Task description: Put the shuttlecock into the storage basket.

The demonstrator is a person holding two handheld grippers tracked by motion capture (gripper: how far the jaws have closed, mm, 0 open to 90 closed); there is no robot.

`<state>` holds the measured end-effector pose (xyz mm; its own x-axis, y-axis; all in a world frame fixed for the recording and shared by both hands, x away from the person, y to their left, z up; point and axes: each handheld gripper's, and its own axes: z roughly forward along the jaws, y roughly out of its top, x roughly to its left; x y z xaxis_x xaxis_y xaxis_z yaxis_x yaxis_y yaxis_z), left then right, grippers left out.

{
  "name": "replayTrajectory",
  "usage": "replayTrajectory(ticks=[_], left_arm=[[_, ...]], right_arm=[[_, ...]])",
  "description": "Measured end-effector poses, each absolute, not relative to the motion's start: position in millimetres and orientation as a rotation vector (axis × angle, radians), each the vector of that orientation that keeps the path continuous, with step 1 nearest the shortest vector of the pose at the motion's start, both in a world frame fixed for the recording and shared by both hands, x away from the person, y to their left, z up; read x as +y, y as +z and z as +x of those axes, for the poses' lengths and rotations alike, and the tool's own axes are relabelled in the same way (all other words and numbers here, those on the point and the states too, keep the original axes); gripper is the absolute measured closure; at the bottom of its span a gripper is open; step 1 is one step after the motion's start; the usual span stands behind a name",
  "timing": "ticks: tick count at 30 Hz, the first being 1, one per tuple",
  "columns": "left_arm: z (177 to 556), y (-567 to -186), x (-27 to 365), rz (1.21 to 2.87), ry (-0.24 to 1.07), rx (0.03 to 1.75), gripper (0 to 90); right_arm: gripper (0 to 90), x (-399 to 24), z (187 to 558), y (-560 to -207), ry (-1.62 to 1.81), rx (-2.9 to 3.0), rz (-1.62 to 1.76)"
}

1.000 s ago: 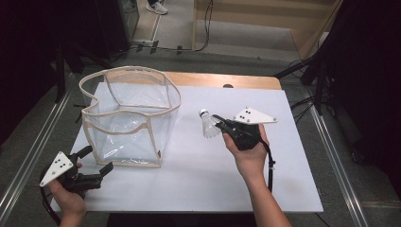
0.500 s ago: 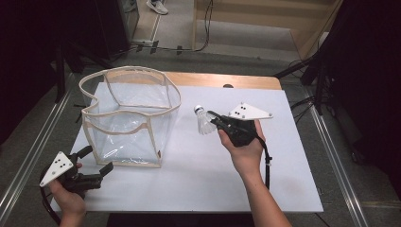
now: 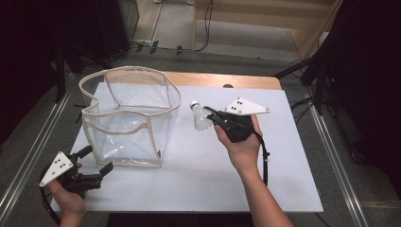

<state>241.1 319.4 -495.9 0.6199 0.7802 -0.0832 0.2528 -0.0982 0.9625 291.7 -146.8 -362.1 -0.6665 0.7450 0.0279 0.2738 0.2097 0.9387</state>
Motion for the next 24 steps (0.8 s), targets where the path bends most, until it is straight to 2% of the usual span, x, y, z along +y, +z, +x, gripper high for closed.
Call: replayTrajectory(ticks=[24], left_arm=[[241.5,-495.8,320.2,1.653,0.552,0.864,0.0]], right_arm=[[86.9,-131.0,303.4,-347.0,1.485,2.062,0.902]])
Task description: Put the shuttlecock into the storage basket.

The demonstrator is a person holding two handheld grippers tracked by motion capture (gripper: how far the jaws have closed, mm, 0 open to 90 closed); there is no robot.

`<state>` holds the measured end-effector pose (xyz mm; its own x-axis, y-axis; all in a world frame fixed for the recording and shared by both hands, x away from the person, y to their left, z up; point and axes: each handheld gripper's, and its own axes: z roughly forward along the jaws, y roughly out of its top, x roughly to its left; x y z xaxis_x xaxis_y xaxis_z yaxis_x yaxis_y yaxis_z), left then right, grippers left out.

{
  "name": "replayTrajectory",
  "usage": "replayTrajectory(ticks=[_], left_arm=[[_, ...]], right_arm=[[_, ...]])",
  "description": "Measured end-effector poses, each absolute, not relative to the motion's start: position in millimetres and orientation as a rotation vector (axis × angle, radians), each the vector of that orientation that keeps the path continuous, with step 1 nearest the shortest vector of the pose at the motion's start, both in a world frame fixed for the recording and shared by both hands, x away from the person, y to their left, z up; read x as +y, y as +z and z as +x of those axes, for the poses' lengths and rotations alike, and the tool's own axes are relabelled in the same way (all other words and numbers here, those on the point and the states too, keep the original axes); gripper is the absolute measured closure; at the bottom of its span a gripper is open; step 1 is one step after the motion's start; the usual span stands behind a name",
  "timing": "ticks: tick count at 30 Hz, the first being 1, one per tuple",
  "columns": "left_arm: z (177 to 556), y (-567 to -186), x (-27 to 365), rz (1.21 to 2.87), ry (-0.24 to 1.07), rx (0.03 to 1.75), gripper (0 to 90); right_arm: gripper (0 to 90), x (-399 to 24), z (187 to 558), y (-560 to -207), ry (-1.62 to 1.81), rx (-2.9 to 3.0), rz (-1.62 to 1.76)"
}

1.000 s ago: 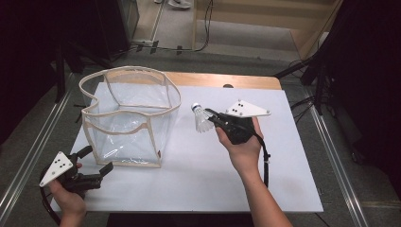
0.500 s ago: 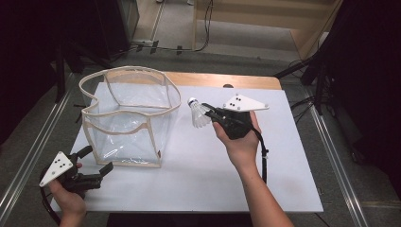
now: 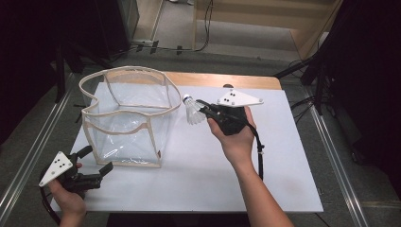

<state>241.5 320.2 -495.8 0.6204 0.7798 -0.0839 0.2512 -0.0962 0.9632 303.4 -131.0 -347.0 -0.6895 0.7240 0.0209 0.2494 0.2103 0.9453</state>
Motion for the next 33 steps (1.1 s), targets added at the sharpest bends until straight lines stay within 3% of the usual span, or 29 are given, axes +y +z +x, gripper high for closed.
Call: replayTrajectory(ticks=[33], left_arm=[[241.2,-495.7,320.3,1.649,0.548,0.862,0.0]], right_arm=[[86.9,-105.1,315.5,-339.3,1.523,2.082,0.874]])
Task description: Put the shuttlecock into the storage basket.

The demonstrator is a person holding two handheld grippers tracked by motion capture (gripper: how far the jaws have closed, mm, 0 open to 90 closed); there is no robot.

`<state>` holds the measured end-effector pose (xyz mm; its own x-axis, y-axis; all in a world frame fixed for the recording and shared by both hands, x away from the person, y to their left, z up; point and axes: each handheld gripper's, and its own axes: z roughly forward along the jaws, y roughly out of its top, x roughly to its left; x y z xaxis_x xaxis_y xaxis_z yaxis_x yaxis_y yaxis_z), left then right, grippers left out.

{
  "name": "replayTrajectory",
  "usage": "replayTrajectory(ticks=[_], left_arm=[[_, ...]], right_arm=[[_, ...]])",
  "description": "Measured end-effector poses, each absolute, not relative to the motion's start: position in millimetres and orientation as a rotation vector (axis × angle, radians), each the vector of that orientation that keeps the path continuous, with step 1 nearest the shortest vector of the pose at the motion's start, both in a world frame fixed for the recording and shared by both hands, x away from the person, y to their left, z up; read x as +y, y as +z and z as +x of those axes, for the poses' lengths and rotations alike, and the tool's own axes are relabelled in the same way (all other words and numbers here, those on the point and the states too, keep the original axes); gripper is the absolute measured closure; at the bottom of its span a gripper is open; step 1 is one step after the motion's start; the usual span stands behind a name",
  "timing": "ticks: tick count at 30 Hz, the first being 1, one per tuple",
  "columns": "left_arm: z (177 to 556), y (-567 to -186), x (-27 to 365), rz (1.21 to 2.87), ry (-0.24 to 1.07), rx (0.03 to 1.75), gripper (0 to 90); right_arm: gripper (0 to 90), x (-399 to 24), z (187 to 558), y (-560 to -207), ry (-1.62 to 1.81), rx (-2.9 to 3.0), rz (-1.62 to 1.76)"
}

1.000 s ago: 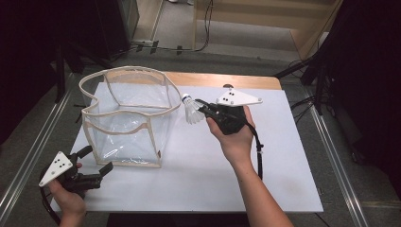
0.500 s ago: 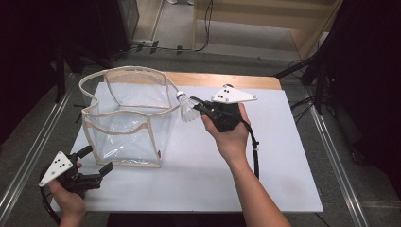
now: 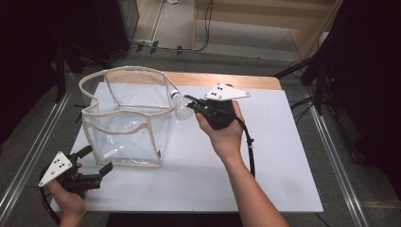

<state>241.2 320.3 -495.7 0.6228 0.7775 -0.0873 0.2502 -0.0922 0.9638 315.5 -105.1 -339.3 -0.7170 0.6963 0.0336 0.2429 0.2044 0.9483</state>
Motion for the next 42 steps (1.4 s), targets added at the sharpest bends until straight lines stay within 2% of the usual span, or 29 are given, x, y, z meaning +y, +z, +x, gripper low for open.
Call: replayTrajectory(ticks=[42], left_arm=[[240.9,-495.5,319.8,1.654,0.548,0.855,0.0]], right_arm=[[87.0,-60.1,344.5,-337.1,1.544,2.117,0.853]])
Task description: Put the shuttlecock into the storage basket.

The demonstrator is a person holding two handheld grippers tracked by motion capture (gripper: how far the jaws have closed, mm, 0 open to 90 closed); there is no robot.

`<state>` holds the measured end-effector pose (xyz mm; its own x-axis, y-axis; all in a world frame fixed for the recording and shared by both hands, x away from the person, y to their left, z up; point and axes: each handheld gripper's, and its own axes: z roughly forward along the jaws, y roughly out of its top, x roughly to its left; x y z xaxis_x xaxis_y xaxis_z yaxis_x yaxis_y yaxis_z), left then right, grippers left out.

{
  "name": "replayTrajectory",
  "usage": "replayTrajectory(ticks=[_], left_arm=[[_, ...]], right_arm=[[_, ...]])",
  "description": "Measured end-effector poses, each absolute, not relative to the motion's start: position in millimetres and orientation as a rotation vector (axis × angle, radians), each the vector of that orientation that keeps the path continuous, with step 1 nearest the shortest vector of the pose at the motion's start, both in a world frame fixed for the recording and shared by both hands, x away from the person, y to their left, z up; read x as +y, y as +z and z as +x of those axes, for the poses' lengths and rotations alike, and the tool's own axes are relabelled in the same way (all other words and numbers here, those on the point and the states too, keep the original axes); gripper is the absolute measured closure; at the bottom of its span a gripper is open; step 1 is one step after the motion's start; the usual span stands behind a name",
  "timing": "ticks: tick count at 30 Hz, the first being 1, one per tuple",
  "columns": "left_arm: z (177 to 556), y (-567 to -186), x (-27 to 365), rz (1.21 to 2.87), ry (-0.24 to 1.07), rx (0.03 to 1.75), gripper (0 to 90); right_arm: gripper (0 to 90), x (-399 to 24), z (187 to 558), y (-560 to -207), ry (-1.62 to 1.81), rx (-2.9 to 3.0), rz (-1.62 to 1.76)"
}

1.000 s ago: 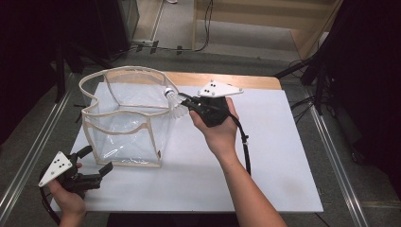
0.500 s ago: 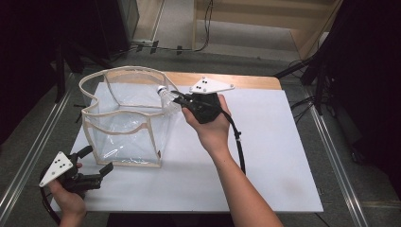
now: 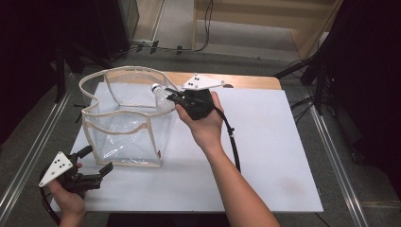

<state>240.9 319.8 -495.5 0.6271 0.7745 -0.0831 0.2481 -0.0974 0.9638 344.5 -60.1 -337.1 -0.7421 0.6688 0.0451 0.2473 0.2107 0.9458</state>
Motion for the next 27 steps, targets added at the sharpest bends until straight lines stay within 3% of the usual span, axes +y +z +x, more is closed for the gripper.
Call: replayTrajectory(ticks=[27], left_arm=[[241.1,-495.7,319.0,1.656,0.547,0.856,0.0]], right_arm=[[85.9,-52.7,369.3,-353.4,1.490,2.119,0.912]])
